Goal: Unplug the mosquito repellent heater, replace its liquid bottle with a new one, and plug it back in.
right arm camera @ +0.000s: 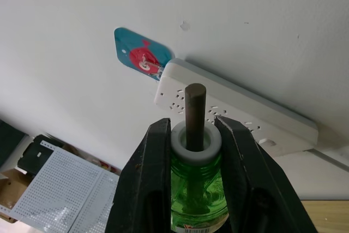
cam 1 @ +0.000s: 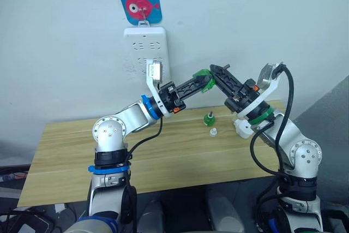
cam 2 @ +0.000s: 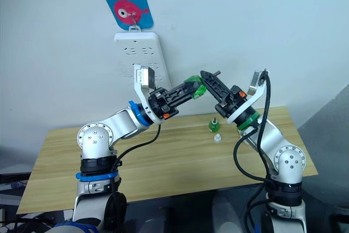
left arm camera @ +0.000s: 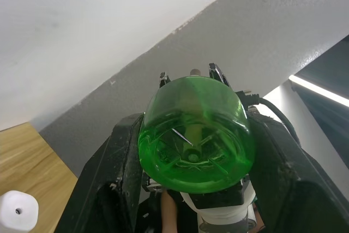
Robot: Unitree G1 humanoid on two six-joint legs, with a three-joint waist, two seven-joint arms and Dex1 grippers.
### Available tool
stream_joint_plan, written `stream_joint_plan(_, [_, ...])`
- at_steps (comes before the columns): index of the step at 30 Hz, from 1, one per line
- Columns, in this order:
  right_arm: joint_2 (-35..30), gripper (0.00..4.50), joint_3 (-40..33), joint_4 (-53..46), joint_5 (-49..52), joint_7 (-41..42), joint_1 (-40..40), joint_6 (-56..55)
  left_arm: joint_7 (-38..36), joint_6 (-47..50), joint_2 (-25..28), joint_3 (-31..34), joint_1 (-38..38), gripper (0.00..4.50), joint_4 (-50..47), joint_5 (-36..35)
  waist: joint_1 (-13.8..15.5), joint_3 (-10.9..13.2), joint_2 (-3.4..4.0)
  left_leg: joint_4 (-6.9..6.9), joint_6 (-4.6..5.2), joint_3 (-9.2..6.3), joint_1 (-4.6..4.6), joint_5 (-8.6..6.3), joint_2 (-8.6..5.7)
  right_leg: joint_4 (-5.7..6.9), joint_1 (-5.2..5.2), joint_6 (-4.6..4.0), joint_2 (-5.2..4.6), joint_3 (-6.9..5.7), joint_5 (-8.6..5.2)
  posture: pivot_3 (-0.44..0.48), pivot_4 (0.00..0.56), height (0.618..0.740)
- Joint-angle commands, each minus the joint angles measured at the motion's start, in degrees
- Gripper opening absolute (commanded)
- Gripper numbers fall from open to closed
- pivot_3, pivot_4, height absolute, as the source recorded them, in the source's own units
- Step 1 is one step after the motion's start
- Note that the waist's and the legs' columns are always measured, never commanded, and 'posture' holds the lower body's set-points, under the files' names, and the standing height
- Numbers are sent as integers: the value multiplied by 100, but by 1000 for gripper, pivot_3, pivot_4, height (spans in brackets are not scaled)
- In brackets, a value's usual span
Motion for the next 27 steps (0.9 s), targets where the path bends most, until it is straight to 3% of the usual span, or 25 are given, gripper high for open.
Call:
stream_joint_plan(1, [-12, 833, 52, -332, 373, 80, 38, -51, -13, -124, 69, 68, -6, 2325, -49, -71, 0, 0, 0, 0, 0, 0, 0, 0, 0, 0, 0, 0, 0, 0, 0, -185, 163, 734])
stream_joint_plan(6, [-218, 2573, -200, -258, 349, 24, 77, -231, -29, -100, 144, 100, 60, 2325, -107, -157, 0, 0, 0, 0, 0, 0, 0, 0, 0, -1, 0, 0, 0, 1, 0, -188, 166, 734])
stream_joint_plan(11, [-1089, 4438, -515, -12, -313, -67, 294, -122, -1, -20, 318, 171, 225, 2325, -222, -262, 18, 0, 0, 0, 1, 0, -3, -1, -2, -5, 1, 0, -1, 1, 0, -187, 171, 734])
stream_joint_plan(15, [-2716, 4500, -155, -122, -1819, 943, 376, 518, -293, -134, 889, -53, 513, 2325, -403, 363, 17, 0, 1, -1, 5, 5, -1, -3, -3, -6, 1, 1, 1, 4, -1, -195, 184, 734])
stream_joint_plan(20, [-4434, 4500, 1320, -61, -4269, 2422, 165, 671, -1004, -530, 1548, -575, 1055, 2325, -752, 1219, 8, 1, 1, -8, 18, 3, 7, -10, 6, -17, 2, 2, 17, 7, -2, -198, 198, 734])
stream_joint_plan(23, [-4808, 4500, 2013, 206, -5132, 3071, -169, 879, -1241, -700, 1641, -763, 1266, 2325, -914, 1485, 47, 3, -1, -6, 19, 4, 0, -11, 7, -24, 2, 2, 15, 7, -2, -193, 206, 734])
stream_joint_plan(27, [-4596, 4500, 3219, 1404, -6530, 3810, -1193, 1045, -1462, -947, 1637, -1043, 1526, 2325, -1157, 1817, 111, 5, -2, -3, 21, 11, 0, -12, 3, -29, 3, 2, 7, 13, -1, -187, 220, 734])
